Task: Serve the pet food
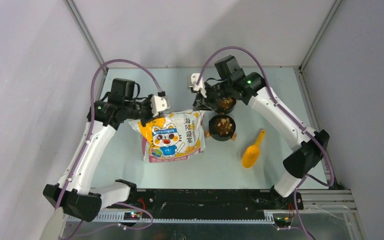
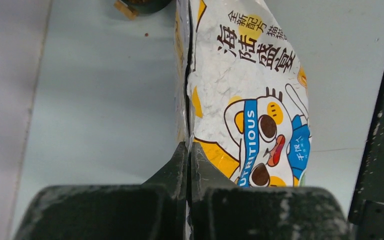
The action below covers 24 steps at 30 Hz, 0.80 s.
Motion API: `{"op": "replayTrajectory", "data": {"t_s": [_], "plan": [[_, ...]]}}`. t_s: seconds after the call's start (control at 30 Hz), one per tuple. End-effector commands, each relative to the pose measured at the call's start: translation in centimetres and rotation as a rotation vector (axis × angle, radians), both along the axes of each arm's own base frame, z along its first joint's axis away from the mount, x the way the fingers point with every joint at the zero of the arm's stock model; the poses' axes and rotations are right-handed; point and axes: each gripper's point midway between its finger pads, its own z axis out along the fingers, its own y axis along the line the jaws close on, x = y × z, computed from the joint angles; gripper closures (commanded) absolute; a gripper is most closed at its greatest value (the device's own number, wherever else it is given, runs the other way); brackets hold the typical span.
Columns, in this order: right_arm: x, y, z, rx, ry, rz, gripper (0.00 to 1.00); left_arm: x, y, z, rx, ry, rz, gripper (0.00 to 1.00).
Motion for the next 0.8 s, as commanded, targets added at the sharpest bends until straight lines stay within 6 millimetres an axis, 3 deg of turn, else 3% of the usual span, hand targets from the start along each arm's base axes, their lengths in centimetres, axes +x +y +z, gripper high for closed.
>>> {"op": "replayTrajectory", "data": {"t_s": [0.0,0.07,0.13,0.47,0.53,0.57,0.63,0.73,0.77], "plan": [[-1.2,-2.4,3.1,0.105,0.036,-0.016,0.65,0.6,-0.1,3.4,-0.118,0.007,0.066,1.0],[-0.9,-3.0,2.1,0.101,0.036,-0.032,0.55,0.5,-0.4,3.3,-0.139,0.028,0.071,1.0],[-0.6,-3.1,1.3,0.097,0.024,-0.043,0.52,0.3,-0.6,3.2,-0.153,0.054,0.067,1.0],[0.5,-1.9,-0.6,0.081,0.015,-0.042,0.52,0.8,-1.6,3.9,-0.206,0.132,0.076,1.0],[0.3,-1.6,-1.1,0.078,0.04,-0.035,0.62,0.8,-1.7,4.0,-0.207,0.149,0.072,1.0],[0.3,-1.3,-1.0,0.081,0.048,-0.021,0.82,0.6,-1.7,4.1,-0.203,0.16,0.067,1.0],[-0.2,-1.5,-0.4,0.089,0.081,-0.001,0.99,0.6,-1.7,4.0,-0.193,0.167,0.062,1.0],[-0.8,-2.0,1.2,0.126,0.12,0.003,1.0,0.5,-1.7,4.0,-0.19,0.134,0.045,0.94],[-1.0,-2.2,1.9,0.142,0.125,0.003,1.0,0.7,-2.0,3.8,-0.191,0.108,0.027,0.79]]}}
